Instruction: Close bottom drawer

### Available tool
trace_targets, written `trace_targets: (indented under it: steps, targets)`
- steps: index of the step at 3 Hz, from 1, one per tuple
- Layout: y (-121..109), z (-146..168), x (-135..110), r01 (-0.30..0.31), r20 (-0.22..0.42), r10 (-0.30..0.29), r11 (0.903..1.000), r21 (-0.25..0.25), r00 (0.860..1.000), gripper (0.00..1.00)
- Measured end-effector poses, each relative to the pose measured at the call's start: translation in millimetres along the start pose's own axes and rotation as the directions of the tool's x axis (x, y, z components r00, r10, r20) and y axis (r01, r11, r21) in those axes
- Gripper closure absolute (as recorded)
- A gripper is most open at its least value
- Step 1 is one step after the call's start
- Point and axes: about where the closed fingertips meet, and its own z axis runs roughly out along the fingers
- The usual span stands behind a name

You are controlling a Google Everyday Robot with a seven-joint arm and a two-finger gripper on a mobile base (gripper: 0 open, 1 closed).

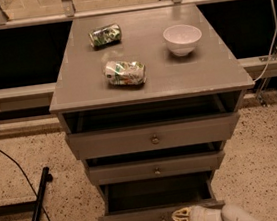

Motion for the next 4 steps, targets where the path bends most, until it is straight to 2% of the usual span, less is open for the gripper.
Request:
trace_targets:
  steps: [1, 2, 3, 4]
  targets:
    - [-14, 16, 3, 0.033, 0.006, -0.033, 0.9987, 0.039, 0.999, 1.0]
    - [-26, 28, 14, 0.039, 0.011, -0.039, 0.9985, 0.038, 0.999, 1.0]
    - [-39, 36, 31, 0.022, 0.013, -0.023, 0.999, 0.039, 1.0, 1.0]
    - [-60, 41, 45, 0.013, 0.025, -0.014, 0.998, 0.062, 1.0, 1.0]
